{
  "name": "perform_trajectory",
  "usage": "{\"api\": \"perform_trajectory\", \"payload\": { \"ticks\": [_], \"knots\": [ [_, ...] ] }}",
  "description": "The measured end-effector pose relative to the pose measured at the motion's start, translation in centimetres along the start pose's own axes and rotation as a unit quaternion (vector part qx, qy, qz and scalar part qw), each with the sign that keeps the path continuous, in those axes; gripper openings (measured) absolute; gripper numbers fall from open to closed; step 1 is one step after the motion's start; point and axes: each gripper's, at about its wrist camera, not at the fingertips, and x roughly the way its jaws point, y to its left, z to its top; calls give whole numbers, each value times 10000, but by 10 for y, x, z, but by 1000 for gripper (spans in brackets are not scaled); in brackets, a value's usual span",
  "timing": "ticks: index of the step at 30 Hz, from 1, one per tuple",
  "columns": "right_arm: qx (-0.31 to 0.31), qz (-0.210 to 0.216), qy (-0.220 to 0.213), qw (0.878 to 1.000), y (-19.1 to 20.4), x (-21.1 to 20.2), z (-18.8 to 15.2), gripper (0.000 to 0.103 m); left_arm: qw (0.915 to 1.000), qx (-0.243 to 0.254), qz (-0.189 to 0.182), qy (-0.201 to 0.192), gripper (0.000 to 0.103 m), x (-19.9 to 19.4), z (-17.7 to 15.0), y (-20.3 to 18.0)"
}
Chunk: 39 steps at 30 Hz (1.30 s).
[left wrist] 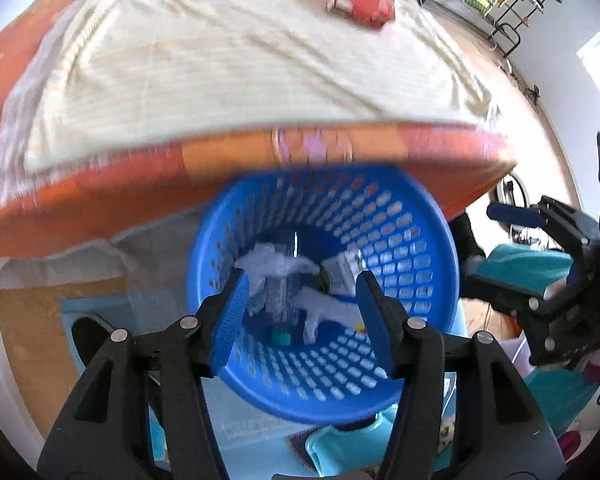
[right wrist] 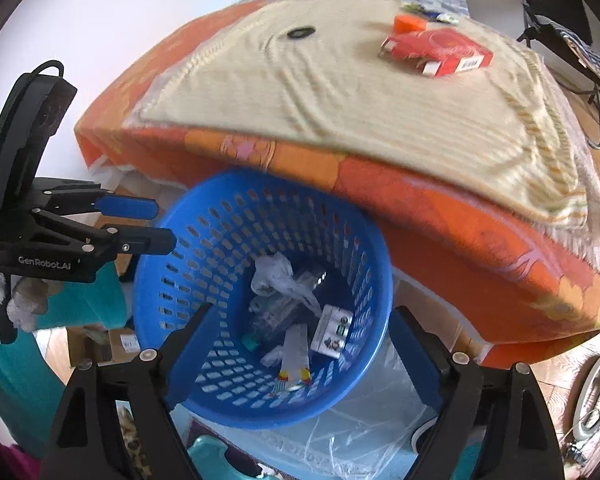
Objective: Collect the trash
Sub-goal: 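Move both tools back over the bed toward the hair tie and red box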
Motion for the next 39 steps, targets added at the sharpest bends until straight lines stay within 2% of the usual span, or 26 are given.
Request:
{"api": "perform_trajectory", "payload": {
  "ticks": [5,8,14,17,21,25,30,34,39],
  "knots": [
    [242,8,-277,9993,-11,-19,23,92,9994,-124,20,-317,57,-18,38,5],
    [430,-5,-415,9982,-20,-29,41,92,9985,-86,154,-526,57,-27,64,8],
    [703,-249,-584,9955,-42,-43,79,94,9954,-120,383,-867,57,-31,111,21],
    [883,-316,-689,9932,-55,-46,100,103,9946,-193,417,-936,57,-27,132,30],
    [1233,-341,-793,9886,-75,-46,127,103,9936,-315,472,-974,57,-18,159,42],
    [1580,-367,-820,9833,-95,-35,156,103,9934,-489,472,-927,57,-7,181,55],
    [2237,-168,-735,9717,-121,-11,188,103,9926,-678,481,-885,57,8,205,70],
    [2495,-358,-684,9653,-136,7,211,103,9921,-753,476,-887,57,15,219,77],
    [2991,-421,-554,9517,-158,32,227,103,9916,-818,509,-865,57,25,231,86]
  ]
}}
